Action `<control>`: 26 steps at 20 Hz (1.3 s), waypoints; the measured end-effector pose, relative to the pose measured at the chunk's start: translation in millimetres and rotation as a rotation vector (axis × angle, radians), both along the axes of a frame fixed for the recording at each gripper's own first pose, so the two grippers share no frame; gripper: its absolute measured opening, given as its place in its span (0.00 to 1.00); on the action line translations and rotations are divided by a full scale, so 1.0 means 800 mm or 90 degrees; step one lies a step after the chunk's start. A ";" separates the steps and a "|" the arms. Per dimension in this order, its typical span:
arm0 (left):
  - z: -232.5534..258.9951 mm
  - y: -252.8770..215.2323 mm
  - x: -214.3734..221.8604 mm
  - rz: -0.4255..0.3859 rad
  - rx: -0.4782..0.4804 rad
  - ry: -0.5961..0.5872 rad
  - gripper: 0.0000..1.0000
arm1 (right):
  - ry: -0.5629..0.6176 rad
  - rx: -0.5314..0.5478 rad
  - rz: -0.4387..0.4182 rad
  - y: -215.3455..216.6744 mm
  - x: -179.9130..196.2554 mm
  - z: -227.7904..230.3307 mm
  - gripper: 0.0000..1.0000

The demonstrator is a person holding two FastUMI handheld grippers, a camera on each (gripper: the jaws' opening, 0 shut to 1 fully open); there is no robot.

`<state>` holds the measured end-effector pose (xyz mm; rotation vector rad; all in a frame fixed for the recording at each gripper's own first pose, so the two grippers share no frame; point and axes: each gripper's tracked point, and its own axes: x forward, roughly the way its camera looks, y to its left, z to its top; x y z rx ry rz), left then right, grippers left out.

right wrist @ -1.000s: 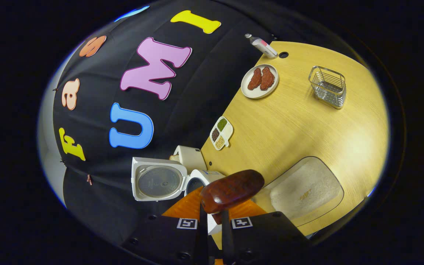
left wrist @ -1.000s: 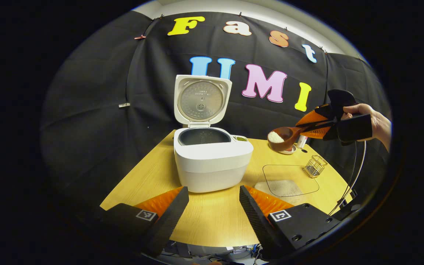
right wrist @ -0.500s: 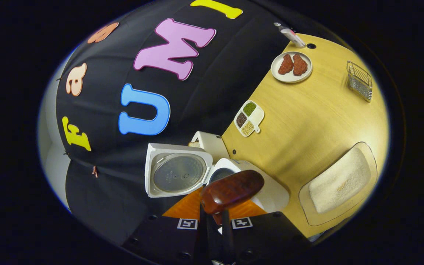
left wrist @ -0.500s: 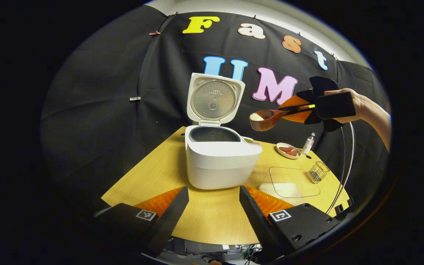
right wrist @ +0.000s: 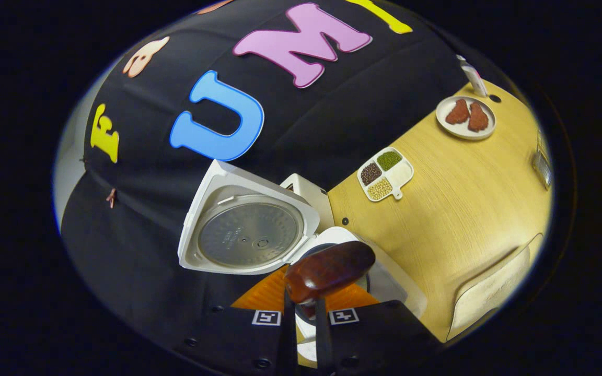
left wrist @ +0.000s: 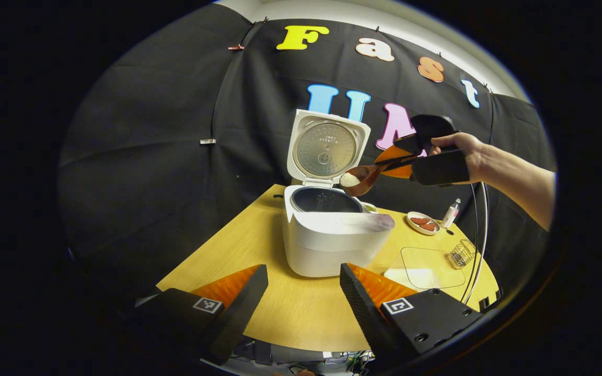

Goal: Close the left gripper, press the button to open the rice cooker; take a wooden spoon from the chopstick holder with the right hand, scoop a spoonful of rice and pour it into the rice cooker, then put the wooden spoon back into the chopstick holder.

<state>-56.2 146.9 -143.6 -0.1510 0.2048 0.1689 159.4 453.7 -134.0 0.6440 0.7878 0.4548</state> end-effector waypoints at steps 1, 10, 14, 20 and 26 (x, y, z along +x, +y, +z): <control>0.000 0.002 0.002 0.001 0.006 0.000 0.96 | -0.029 -0.025 0.012 0.005 0.003 -0.001 0.19; 0.006 -0.006 0.002 -0.002 0.040 -0.002 0.96 | -0.187 -0.155 0.092 0.057 0.030 -0.012 0.18; 0.011 -0.011 -0.002 -0.015 0.061 -0.010 0.96 | -0.240 -0.198 0.119 0.067 0.036 -0.013 0.18; 0.007 -0.021 0.003 -0.020 0.045 -0.007 0.98 | -0.351 -0.278 0.190 0.089 0.024 -0.017 0.18; 0.005 -0.019 0.004 -0.019 0.044 -0.006 0.96 | -0.500 -0.384 0.302 0.123 -0.004 -0.023 0.18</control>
